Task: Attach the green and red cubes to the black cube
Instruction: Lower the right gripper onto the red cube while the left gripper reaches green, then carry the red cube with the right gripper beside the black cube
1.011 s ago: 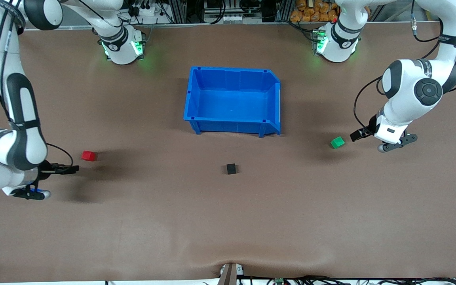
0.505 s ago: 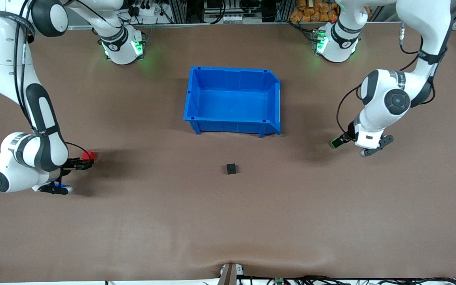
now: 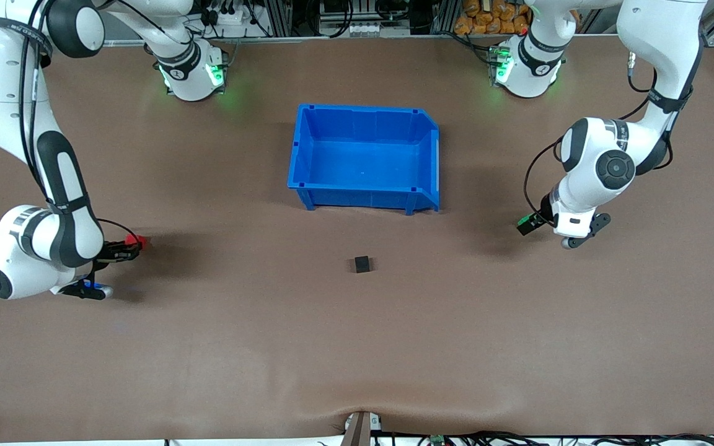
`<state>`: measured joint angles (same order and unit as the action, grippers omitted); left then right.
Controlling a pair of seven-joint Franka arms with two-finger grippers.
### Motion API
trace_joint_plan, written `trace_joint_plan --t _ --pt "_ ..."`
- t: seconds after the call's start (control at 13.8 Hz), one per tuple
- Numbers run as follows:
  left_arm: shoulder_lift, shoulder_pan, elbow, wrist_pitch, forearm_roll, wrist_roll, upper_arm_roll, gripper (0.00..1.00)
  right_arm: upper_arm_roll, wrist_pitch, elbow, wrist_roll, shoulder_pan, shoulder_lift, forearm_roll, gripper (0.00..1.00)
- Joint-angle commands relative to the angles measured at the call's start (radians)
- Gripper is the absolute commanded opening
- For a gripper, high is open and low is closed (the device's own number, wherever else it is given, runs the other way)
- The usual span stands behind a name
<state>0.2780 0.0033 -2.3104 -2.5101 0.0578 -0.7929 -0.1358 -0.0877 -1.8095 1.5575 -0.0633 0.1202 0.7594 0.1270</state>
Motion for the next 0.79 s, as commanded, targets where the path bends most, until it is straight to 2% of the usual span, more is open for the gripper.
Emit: trace_joint_plan --t 0.0,0.14,0.36,0.58,0.72 --pt "0.024 0.003 0.011 -0.021 0.023 -0.051 -0.001 1.0 0.038 0.007 -0.011 0.171 -0.014 -0.025 0.096 0.0" --pt "0.039 0.004 0.011 -0.032 0.022 -0.06 -0.001 1.0 0.083 0.028 -0.051 0.329 -0.016 -0.026 0.211 0.0" --pt "0.067 0.006 0.009 -0.061 0.022 -0.06 0.004 1.0 0.135 -0.014 -0.062 0.617 -0.051 -0.025 0.331 0.0" --pt "0.082 0.006 0.011 -0.07 0.022 -0.058 0.007 1.0 0.146 -0.15 -0.062 0.947 -0.147 -0.023 0.443 0.0" --pt "0.089 0.007 0.016 -0.07 0.022 -0.058 0.007 1.0 0.146 -0.3 -0.062 1.112 -0.23 -0.014 0.454 0.0"
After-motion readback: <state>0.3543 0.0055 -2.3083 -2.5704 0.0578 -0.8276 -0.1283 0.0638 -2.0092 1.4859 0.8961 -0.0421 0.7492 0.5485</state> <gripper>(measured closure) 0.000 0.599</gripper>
